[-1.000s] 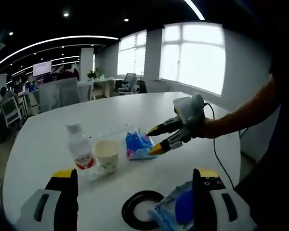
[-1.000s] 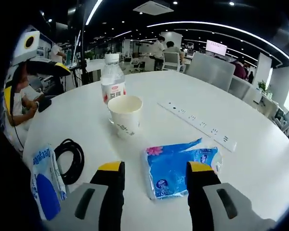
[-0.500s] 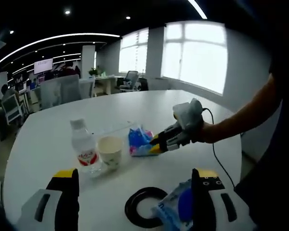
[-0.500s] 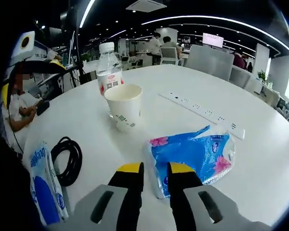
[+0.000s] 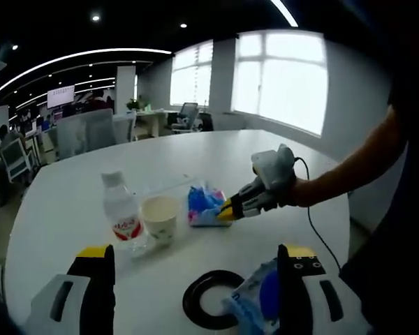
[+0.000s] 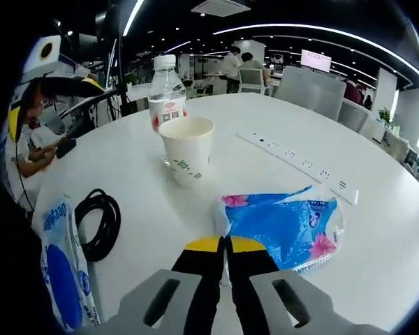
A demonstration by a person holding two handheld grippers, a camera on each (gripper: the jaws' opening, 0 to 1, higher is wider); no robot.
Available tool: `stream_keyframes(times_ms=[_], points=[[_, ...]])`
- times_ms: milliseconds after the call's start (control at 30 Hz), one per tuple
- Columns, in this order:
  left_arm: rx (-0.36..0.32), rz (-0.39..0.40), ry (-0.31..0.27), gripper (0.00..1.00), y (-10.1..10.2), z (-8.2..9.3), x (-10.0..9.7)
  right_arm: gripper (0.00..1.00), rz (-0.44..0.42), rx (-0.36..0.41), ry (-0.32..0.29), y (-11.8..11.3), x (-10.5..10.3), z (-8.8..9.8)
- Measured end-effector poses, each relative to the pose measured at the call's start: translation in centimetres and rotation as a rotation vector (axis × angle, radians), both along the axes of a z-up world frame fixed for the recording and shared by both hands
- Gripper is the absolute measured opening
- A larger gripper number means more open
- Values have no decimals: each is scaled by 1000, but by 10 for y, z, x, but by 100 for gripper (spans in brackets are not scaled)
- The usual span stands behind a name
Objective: Arrange the tabletop items into an orderly group along one side of the table until the central work area is clear of visible clutter.
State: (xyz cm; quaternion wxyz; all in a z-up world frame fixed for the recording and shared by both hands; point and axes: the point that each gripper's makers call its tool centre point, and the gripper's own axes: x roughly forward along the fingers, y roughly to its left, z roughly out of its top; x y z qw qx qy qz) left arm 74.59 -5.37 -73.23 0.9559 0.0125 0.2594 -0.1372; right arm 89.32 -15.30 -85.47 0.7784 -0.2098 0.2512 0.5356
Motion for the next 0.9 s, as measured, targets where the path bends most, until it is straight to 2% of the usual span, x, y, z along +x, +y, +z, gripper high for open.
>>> stream_keyframes(times_ms=[500,600,900], points=[[-5,-23,-25,97,-6,5,-1,0,22,-3,-139,-5,10,32],[-5,-25,-30,97,-5,6,-1,0,21,2,-180,-7,15,44],[-1,-22,-42,98,-3,10,-2,0,-8,28,-250,-14,29,79]])
